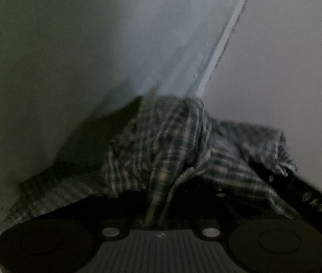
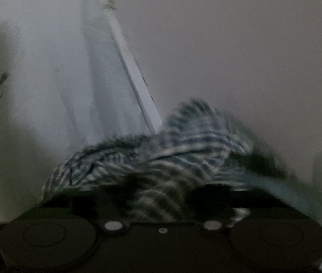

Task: Fold clothes
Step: 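Lift the checked shirt with both grippers and pull it out of the pile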

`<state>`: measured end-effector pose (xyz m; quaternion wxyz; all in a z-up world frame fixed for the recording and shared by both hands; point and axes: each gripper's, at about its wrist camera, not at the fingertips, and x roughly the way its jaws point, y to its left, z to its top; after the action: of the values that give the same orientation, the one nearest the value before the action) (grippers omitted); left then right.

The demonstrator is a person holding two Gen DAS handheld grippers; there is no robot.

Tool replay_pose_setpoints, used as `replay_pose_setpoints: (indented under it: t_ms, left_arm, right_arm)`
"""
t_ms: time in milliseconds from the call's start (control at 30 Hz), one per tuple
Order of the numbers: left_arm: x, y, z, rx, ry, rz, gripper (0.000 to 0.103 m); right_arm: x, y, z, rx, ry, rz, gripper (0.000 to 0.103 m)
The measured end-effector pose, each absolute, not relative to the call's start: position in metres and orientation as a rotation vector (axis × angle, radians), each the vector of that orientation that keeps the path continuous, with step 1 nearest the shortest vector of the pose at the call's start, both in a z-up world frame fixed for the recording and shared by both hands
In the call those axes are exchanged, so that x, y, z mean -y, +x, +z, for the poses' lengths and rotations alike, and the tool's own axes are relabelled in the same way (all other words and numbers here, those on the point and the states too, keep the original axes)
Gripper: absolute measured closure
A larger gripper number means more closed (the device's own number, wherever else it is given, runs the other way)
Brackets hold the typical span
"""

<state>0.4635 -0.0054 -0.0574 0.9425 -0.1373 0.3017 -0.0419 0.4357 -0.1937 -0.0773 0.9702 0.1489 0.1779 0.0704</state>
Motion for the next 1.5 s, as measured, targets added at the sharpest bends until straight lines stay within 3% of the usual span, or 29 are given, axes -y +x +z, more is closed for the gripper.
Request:
replay_pose_setpoints:
  t_ms: [33,100,300,533,1000,1300,1500]
  left_arm:
    - [0.004,0.456,-0.052,-0.595,-0.272,-0.071,0.096]
    - [0.002,0.439,-0.036,-0.552,-0.256,-0.042,0.097]
    - [-0.015,0.355,0.041,-0.379,-0.251,0.022,0.098]
    - [-0.048,0.204,0.108,-0.240,-0.266,0.142,0.098]
    - [-0.176,-0.102,0.078,-0.315,-0.435,0.592,0.098]
    - [-0.266,-0.253,0.089,-0.241,-0.466,0.856,0.098]
    - [-0.307,-0.333,0.114,-0.127,-0.445,1.021,0.098]
  right_arm:
    - [0.187,0.427,-0.072,-0.324,0.251,0.140,0.092]
    - [0.179,0.407,-0.056,-0.264,0.212,0.162,0.097]
    - [0.160,0.325,0.007,-0.075,0.133,0.249,0.099]
    - [0.146,0.226,0.073,-0.026,0.159,0.449,0.099]
    - [0.013,0.062,0.070,-0.233,0.110,0.779,0.098]
    - [-0.116,-0.022,0.055,-0.353,0.135,1.041,0.098]
    - [-0.174,-0.074,0.069,-0.320,0.196,1.241,0.098]
